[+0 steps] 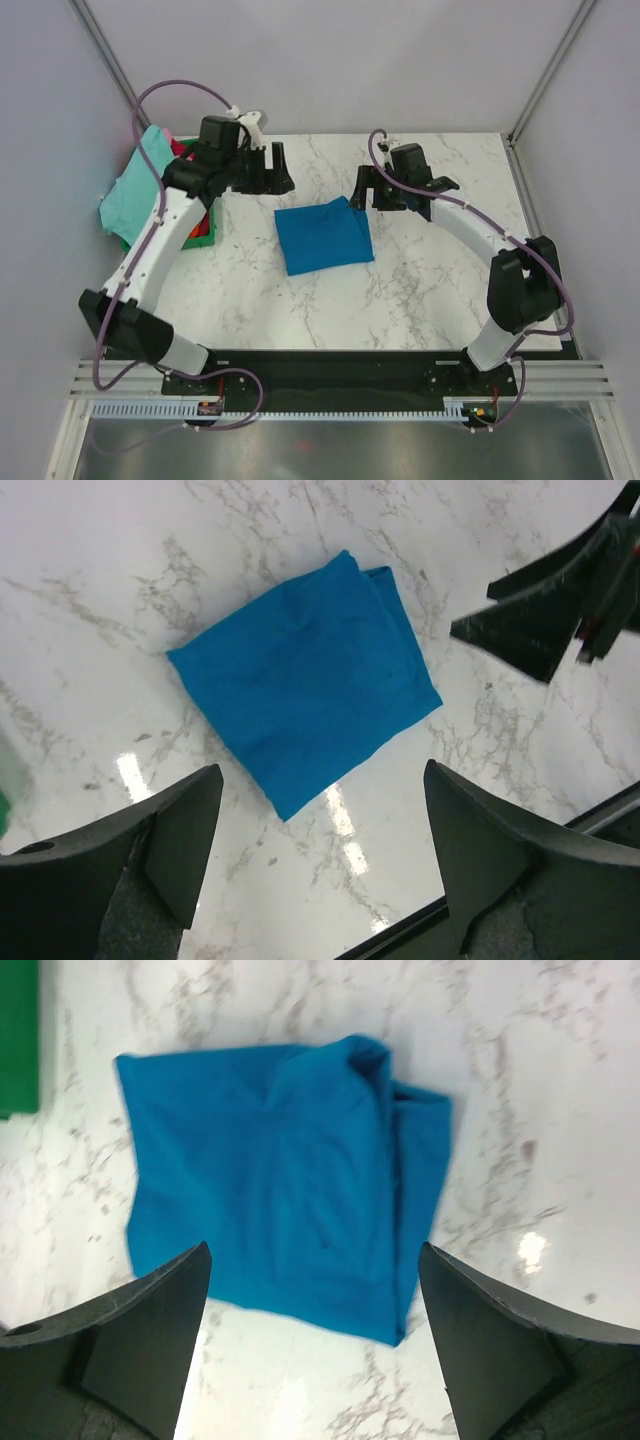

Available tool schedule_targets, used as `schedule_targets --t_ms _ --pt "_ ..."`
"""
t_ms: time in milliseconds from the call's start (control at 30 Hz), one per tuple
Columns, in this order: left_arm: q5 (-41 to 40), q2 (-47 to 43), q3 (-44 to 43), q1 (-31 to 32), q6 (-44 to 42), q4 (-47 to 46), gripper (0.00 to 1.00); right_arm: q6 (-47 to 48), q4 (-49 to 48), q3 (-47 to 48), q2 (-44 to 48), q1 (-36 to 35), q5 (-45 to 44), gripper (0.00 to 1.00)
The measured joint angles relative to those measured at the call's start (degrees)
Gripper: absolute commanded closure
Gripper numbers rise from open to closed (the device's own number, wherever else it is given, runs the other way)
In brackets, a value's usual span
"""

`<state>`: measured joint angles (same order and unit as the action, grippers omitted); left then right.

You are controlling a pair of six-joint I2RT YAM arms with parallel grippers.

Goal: Fold and stack the t-shirts

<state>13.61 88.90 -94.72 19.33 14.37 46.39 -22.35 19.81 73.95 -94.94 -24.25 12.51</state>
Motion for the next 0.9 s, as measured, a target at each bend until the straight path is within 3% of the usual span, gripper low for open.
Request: schedule_targets --t_ms 167,333,467,700,800,833,900 --pt "-6.67 -10.82 11.26 -0.61 -1.77 -1.38 0.11 1.66 1.68 6.86 -9.86 3.48 -1.99 0.08" --pt "-12.48 -11.69 21.42 0.02 -2.34 -3.32 0.11 3.17 3.89 12.92 -20.94 3.45 -2.34 0.09" --pt "-15.28 -11.72 23.15 0.15 -2.73 -3.54 0.11 3.76 4.59 15.63 -26.82 3.17 -1.84 0.11" --pt "-16.79 -12.07 23.15 0.15 -2.97 -4.98 0.11 3.26 2.08 16.50 -27.87 1.64 0.37 0.17" --pt "-17.03 -12.22 23.15 0.15 -3.02 -4.98 0.11 3.04 0.72 16.48 -28.48 0.66 1.16 0.40" --pt "-17.11 -12.28 23.15 0.15 -3.04 -4.98 0.11 2.99 0.37 16.48 -28.70 0.37 1.22 0.59" --pt "-17.55 -12.59 23.17 0.37 -3.04 -4.98 0.12 2.64 -0.07 16.46 -29.35 0.09 1.31 0.85"
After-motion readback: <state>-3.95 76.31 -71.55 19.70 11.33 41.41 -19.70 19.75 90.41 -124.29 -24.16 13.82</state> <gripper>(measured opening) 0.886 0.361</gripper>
